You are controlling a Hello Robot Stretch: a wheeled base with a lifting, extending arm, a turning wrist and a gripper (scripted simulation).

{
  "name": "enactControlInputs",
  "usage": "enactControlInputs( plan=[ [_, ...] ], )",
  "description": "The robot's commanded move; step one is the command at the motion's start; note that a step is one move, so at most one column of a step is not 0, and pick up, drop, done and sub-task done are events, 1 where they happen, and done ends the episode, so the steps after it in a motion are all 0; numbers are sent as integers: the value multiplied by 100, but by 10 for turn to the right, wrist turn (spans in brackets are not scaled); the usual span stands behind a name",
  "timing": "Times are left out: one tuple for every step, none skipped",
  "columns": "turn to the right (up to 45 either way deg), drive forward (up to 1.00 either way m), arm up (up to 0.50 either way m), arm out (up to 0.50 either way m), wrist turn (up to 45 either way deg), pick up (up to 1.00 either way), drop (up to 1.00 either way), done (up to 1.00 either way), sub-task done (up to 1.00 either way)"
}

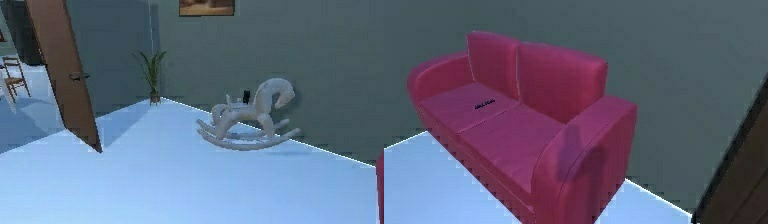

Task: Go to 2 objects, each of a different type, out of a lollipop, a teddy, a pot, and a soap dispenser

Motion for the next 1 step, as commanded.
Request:
enactControlInputs(
  plan=[
    [-90, 0, 0, 0, 0, 0, 0, 0, 0]
  ],
)
